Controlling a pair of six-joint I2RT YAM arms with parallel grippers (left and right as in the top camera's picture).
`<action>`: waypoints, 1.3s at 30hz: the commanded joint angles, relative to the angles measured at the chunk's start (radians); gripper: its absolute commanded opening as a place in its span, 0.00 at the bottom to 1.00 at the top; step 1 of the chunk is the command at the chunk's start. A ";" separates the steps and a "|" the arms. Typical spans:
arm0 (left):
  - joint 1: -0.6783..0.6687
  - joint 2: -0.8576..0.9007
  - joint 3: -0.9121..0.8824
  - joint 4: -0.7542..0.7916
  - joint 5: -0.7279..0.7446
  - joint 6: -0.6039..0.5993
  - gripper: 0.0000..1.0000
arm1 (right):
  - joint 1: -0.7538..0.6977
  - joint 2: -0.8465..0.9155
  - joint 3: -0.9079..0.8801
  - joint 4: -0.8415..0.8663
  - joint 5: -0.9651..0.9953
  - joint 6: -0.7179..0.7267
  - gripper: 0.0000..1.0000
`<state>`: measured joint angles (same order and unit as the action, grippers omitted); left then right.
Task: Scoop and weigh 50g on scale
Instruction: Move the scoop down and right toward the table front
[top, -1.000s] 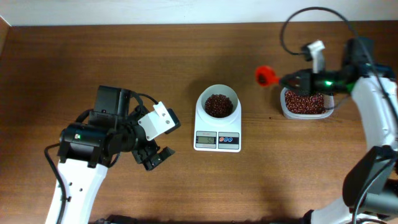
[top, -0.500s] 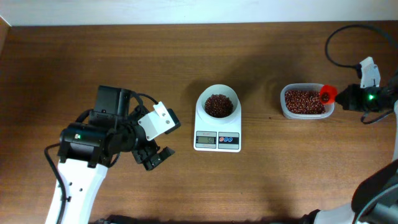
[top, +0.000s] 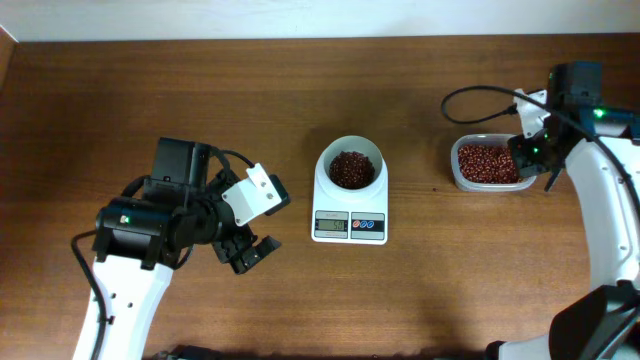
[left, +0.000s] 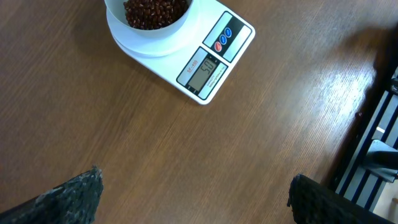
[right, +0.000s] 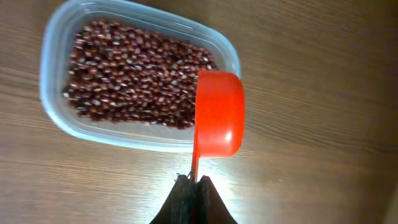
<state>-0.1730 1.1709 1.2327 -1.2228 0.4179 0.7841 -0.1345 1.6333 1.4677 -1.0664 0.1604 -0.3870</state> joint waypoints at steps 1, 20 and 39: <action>-0.003 -0.003 -0.005 -0.001 0.004 -0.012 0.99 | 0.008 -0.027 0.031 0.002 0.084 0.086 0.04; -0.003 -0.003 -0.005 -0.001 0.004 -0.012 0.99 | -0.534 -0.389 -0.154 -0.482 -0.838 0.132 0.04; -0.003 -0.003 -0.005 -0.001 0.004 -0.012 0.99 | -0.534 -0.388 -0.929 -0.004 -1.087 0.123 0.04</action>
<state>-0.1730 1.1709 1.2312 -1.2228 0.4179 0.7841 -0.6643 1.2510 0.5579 -1.0988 -0.9047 -0.2607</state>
